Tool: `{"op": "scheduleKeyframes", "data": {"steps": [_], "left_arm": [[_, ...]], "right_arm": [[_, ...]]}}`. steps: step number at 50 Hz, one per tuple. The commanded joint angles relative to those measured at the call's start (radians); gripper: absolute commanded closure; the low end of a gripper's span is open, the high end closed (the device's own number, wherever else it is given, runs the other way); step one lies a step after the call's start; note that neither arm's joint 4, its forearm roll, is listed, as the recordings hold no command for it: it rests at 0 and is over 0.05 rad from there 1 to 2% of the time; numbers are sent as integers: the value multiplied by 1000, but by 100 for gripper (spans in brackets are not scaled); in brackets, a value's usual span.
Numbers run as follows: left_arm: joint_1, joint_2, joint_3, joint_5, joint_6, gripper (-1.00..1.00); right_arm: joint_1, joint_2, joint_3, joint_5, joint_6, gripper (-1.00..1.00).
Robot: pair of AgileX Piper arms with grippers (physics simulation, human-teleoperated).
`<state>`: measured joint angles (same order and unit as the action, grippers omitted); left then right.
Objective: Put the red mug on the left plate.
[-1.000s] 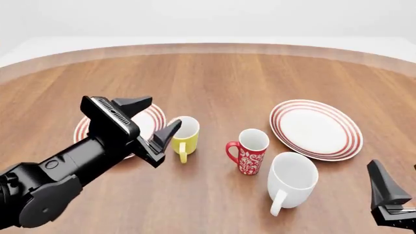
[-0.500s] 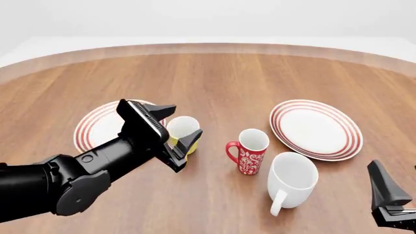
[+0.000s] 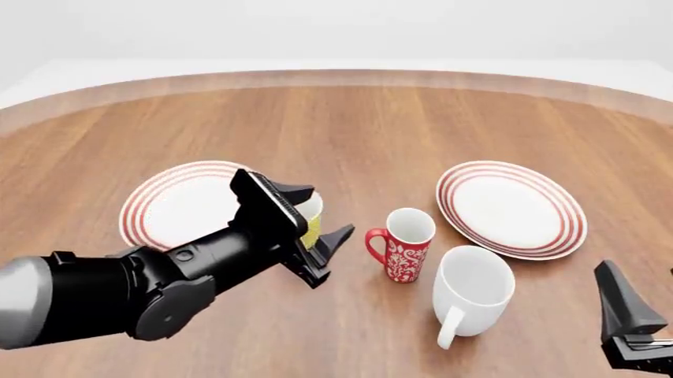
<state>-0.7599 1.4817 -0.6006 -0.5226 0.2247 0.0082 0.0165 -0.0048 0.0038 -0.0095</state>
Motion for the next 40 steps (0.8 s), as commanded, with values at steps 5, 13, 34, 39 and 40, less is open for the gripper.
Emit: {"op": "scheduleKeyframes", "data": {"steps": [5, 13, 34, 39, 40], "left_arm": [[-62, 100, -66, 20, -21, -100], [-76, 151, -93, 21, 13, -100], [-16, 335, -168, -9, 76, -100], [-15, 341, -168, -11, 76, -100], [-15, 341, -168, -11, 76, -100]], "right_arm": [[1, 13, -4, -8, 5, -100], [3, 8, -4, -4, 7, -100], [9, 2, -1, -4, 7, -100], [10, 2, -1, -4, 6, -100], [10, 2, -1, -4, 6, -100]]}}
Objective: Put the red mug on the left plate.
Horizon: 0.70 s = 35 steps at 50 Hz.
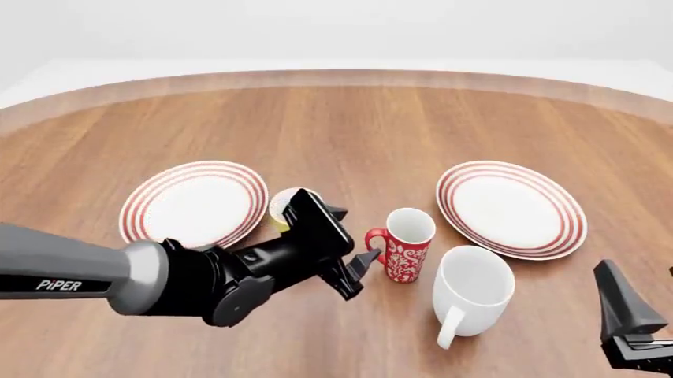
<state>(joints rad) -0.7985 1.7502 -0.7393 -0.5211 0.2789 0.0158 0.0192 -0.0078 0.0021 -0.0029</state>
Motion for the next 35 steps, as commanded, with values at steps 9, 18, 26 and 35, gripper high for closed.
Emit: {"op": "scheduleKeyframes", "data": {"steps": [9, 18, 26, 35], "left_arm": [[23, 74, -36, -6, 22, -100], [19, 70, -50, 2, 34, -100], [21, 83, -67, 5, 41, -100], [27, 113, -87, 7, 44, -100]], "right_arm": [[3, 4, 3, -6, -1, -100], [3, 1, 3, -4, 0, -100], [3, 1, 2, -4, 2, -100], [2, 7, 2, -11, 2, -100]]}}
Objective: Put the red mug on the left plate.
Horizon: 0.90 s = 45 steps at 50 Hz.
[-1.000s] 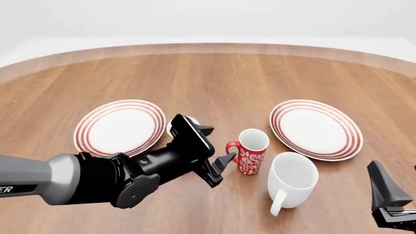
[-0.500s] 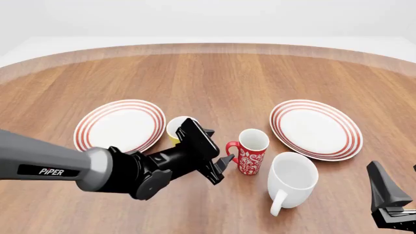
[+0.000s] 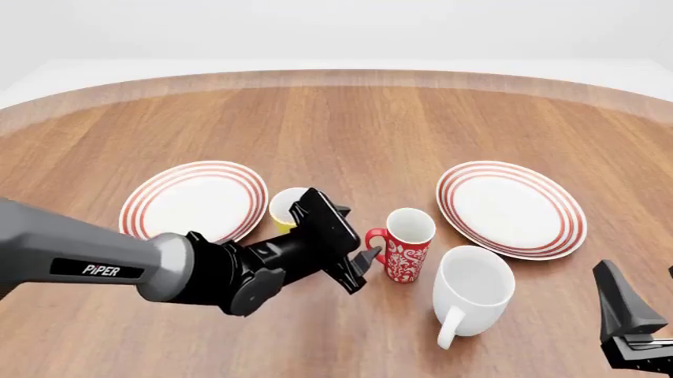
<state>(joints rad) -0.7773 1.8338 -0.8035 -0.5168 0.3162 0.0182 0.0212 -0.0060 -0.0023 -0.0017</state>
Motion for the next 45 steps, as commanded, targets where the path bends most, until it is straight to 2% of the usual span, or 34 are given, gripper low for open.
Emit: {"op": "scheduleKeyframes", "data": {"steps": [1, 45], "left_arm": [[6, 31, -23, 2, 7, -100], [14, 104, -77, 6, 18, -100]], "right_arm": [[-1, 6, 1, -7, 1, -100], [-1, -3, -5, 5, 4, -100]]}}
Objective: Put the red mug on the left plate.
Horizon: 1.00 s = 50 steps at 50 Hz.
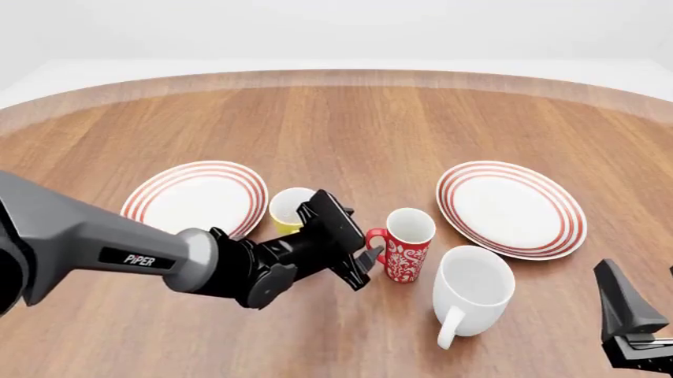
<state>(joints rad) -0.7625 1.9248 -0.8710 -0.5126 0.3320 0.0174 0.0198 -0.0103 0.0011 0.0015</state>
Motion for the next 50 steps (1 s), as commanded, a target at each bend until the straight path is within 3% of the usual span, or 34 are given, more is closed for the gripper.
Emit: {"op": "scheduleKeyframes", "data": {"steps": [1, 22, 23, 50], "left_arm": [[-3, 16, -13, 4, 4, -100], [-6, 17, -11, 1, 4, -100], [-6, 16, -10, 0, 3, 100], [-12, 9, -6, -2, -8, 100]], "right_arm": [[-1, -4, -2, 6, 2, -100], [-1, -11, -4, 15, 3, -100], [-1, -13, -8, 20, 3, -100], [-2, -15, -3, 16, 3, -100]]}}
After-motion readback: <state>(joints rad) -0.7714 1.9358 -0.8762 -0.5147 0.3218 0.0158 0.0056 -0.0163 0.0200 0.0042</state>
